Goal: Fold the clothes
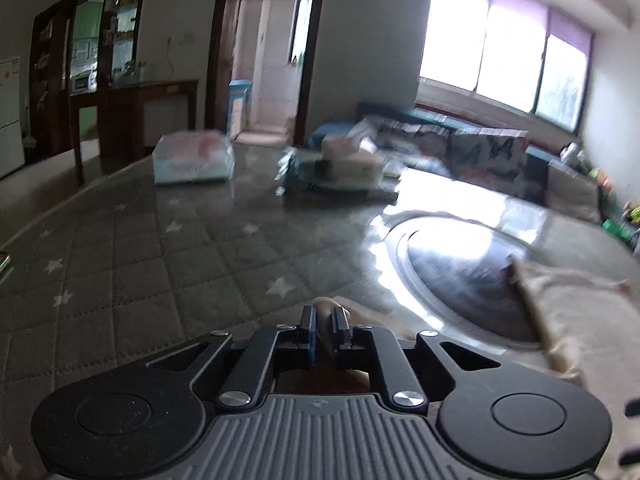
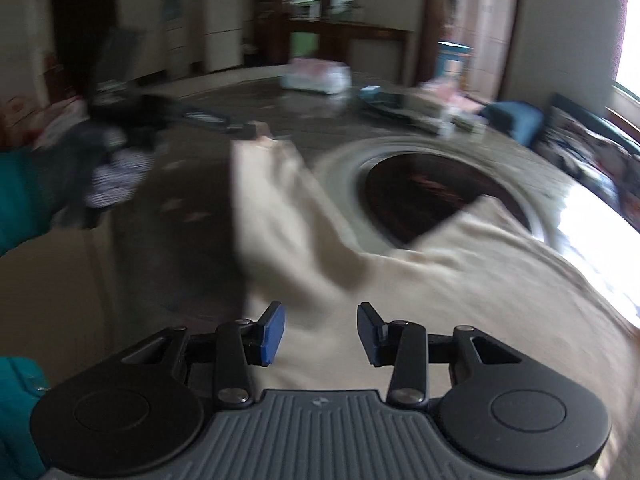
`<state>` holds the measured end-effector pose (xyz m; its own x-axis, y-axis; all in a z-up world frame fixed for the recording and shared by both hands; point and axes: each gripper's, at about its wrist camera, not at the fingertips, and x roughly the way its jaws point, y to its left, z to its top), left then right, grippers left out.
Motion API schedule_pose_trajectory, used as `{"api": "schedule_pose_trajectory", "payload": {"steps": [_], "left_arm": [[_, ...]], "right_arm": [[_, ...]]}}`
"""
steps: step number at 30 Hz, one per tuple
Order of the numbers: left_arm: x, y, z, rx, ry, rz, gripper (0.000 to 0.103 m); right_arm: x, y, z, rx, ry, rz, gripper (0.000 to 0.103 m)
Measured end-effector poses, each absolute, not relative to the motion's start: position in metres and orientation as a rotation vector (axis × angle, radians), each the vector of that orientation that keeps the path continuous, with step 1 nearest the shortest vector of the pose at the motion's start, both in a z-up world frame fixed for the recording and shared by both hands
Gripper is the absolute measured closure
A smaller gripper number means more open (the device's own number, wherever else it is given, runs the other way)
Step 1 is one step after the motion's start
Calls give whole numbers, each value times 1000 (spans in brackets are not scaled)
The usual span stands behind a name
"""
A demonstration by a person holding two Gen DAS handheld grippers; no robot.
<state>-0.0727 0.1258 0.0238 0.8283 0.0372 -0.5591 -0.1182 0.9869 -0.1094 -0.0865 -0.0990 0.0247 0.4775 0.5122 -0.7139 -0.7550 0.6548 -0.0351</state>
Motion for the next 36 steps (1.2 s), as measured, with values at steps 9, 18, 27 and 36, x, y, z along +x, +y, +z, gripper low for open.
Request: {"api": "schedule_pose_trajectory", "payload": {"steps": [9, 18, 27, 36], "left_arm": [[-87, 128, 35, -145, 566, 79, 30], [-69, 94, 41, -191, 577, -126, 6], [-45, 75, 10, -163, 677, -145, 7], [-54, 88, 5, -138, 645, -56, 8]], "right_arm": [[-96, -74, 6, -416, 790, 912, 63], [-71, -68, 12, -343, 761, 869, 64], [-73, -52, 7, -340, 791, 981, 55], [-43, -99, 37, -242, 784, 861, 57]]}}
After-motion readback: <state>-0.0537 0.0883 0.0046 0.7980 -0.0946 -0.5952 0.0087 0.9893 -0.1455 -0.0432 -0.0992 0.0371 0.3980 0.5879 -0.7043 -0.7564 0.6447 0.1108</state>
